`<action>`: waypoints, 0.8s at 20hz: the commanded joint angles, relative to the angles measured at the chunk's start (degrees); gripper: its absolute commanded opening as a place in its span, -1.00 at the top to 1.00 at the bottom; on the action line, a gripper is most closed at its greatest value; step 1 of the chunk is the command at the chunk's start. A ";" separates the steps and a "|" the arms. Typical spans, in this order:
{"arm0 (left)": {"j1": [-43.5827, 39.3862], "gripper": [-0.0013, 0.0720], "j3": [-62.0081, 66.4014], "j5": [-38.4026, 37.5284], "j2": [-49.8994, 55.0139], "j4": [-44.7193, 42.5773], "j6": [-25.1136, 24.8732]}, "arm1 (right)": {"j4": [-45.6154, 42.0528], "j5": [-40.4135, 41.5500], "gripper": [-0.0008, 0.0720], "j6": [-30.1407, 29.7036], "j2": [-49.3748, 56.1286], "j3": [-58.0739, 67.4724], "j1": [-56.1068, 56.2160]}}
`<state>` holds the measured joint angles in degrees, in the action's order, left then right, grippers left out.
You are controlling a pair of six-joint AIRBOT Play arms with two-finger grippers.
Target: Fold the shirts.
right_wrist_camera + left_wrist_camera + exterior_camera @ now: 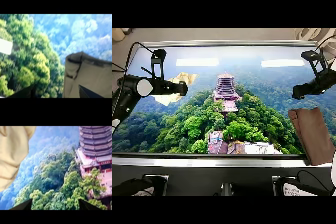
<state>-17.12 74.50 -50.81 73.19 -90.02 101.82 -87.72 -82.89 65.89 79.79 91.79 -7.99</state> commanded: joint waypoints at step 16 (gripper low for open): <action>18.03 -0.10 34.05 -17.22 41.55 4.57 6.23 | 14.08 2.84 -0.53 -4.13 0.15 -0.02 -0.02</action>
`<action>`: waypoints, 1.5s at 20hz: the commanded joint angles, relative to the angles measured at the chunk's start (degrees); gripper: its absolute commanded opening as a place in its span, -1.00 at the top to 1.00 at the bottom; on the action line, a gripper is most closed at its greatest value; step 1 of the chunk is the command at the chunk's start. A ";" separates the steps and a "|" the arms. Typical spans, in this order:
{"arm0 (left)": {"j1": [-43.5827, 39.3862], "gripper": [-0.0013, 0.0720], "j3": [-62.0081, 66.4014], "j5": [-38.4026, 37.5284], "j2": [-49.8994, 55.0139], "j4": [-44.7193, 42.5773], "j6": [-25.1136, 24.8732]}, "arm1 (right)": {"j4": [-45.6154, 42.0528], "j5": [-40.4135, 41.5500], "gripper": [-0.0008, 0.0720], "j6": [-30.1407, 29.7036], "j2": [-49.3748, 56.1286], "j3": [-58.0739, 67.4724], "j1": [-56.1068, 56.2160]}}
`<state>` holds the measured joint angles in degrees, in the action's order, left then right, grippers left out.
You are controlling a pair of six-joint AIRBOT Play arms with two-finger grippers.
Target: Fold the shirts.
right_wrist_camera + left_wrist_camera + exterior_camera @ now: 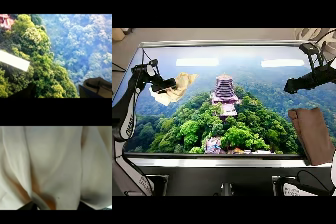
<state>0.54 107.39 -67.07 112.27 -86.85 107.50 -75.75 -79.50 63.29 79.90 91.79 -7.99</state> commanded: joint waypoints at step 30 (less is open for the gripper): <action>-40.24 0.89 -35.41 20.02 -38.69 7.41 1.64 | -3.54 -13.29 -0.41 -3.98 -25.92 -7.04 -0.02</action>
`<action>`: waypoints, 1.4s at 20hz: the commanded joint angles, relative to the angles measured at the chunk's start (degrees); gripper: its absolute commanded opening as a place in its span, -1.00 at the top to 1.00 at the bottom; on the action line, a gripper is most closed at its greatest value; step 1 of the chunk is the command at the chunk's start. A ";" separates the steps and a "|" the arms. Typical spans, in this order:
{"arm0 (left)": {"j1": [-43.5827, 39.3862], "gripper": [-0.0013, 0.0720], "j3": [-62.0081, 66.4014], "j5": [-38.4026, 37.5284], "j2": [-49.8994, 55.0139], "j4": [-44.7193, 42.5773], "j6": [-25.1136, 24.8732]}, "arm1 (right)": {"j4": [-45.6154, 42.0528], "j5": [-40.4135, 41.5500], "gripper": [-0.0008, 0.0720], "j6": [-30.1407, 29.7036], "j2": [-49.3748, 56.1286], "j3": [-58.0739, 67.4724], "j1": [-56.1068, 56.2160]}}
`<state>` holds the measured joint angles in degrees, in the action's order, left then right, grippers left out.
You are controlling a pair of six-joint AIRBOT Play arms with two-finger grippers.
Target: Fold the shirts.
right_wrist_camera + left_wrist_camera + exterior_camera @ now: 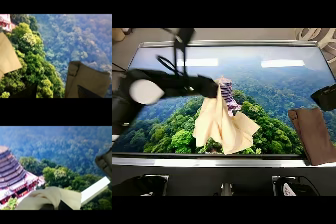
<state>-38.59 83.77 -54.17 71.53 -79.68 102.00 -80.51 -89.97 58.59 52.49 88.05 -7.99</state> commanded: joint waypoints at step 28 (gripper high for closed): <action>8.50 -0.72 -32.85 -5.53 7.13 18.43 -7.08 | 23.98 15.61 -0.72 -10.32 10.62 -54.14 0.00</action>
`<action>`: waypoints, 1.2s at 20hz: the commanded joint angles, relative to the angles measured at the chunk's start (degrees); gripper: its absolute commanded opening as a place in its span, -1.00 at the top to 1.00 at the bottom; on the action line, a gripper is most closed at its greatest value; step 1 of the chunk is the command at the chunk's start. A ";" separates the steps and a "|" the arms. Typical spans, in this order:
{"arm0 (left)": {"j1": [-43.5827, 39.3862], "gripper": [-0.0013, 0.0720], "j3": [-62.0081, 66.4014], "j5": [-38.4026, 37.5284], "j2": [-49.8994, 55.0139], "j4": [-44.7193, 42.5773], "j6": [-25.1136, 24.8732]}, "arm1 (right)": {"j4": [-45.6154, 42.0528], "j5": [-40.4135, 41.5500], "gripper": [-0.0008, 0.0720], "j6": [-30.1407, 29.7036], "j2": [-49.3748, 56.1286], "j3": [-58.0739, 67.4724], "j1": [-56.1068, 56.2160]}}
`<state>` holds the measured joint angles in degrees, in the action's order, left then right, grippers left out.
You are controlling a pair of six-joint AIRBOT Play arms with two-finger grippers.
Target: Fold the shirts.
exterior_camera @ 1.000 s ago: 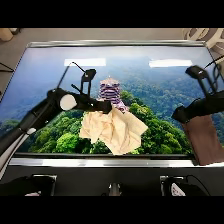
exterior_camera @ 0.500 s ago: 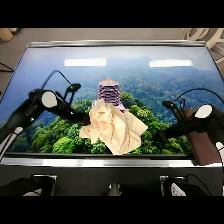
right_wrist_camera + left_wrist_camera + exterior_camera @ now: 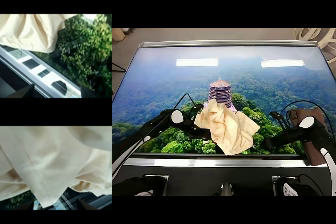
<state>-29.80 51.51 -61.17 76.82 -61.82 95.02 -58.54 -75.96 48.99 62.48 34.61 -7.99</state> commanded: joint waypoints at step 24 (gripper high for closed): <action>2.56 0.90 19.39 4.66 -25.00 -17.53 -1.75 | -12.26 17.55 0.92 5.88 -5.27 24.98 19.52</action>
<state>-28.86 62.37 -56.88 58.89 -69.89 91.72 -58.00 -58.24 51.00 64.05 48.56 11.44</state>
